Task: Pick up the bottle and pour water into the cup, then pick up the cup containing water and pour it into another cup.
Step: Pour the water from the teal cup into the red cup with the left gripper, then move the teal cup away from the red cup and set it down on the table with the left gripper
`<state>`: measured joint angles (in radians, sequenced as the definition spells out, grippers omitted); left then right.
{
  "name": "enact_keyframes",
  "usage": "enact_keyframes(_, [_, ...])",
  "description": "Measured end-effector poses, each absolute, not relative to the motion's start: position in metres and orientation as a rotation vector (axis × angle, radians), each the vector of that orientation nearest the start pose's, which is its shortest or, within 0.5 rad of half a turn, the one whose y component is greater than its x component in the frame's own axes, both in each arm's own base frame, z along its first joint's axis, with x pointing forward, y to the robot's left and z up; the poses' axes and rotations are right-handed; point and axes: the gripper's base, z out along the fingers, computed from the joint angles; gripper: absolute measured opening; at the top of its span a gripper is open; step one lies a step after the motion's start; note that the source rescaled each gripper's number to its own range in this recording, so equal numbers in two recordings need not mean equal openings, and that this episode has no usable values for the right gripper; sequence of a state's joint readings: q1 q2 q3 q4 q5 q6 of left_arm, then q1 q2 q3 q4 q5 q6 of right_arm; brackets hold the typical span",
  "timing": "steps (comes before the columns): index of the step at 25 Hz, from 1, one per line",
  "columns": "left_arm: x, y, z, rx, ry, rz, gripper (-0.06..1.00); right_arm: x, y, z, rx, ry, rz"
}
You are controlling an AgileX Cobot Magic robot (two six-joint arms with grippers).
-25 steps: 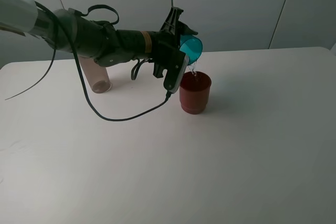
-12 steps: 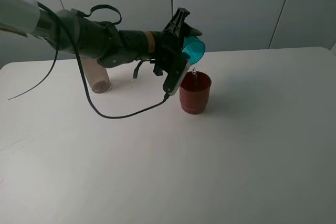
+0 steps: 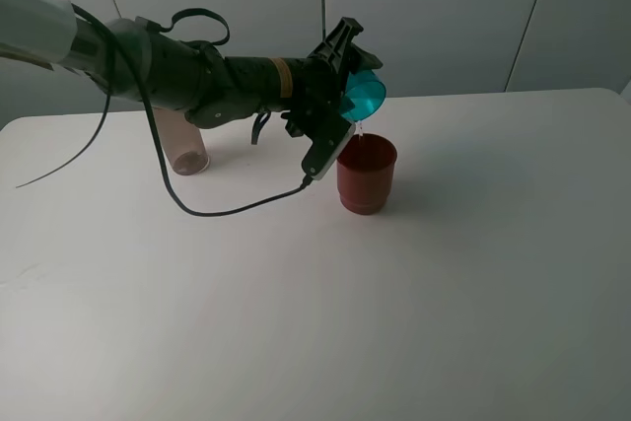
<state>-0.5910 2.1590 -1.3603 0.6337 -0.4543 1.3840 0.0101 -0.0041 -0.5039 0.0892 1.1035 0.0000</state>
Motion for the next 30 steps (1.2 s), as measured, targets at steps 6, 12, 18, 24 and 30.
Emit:
enact_keyframes(6, [0.382, -0.2854, 0.1613, 1.914, 0.35, 0.698, 0.09, -0.0081, 0.0072, 0.2751, -0.017, 2.078, 0.113])
enact_keyframes(12, [0.3803, -0.2874, 0.1629, 1.903, 0.299, 0.699, 0.09, -0.0081, 0.0072, 0.2751, -0.017, 2.078, 0.113])
enact_keyframes(18, [0.3784, -0.2884, 0.1618, 1.927, 0.235, 0.707, 0.09, -0.0081, 0.0072, 0.2751, -0.017, 2.078, 0.113])
enact_keyframes(24, [0.3762, -0.2896, 0.1606, 1.951, 0.163, 0.714, 0.09, -0.0081, 0.0072, 0.2751, -0.017, 2.078, 0.113])
enact_keyframes(30, [0.3757, -0.2899, 0.1605, 1.954, 0.15, 0.714, 0.09, -0.0081, 0.0072, 0.2751, -0.017, 2.078, 0.113])
